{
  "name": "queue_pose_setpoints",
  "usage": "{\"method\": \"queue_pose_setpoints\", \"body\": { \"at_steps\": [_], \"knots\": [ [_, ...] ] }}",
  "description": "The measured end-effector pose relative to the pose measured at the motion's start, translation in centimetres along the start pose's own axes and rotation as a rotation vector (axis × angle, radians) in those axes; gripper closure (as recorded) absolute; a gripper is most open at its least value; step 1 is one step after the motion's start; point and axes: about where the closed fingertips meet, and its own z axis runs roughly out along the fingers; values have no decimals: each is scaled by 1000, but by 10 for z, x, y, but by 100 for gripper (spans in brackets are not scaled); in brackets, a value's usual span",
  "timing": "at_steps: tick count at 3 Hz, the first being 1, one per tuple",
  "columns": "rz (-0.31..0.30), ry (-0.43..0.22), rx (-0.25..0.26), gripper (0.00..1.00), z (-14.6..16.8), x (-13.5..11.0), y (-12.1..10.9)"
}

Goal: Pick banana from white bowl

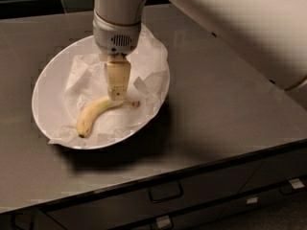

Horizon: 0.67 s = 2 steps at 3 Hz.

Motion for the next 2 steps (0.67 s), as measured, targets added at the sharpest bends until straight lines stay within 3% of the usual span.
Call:
{"method": "queue_pose_setpoints", "body": {
  "at_steps": [1,2],
  "knots": [
    [0,0,0,20,0,0,0],
    [18,9,0,29,7,2,0]
  ]
}}
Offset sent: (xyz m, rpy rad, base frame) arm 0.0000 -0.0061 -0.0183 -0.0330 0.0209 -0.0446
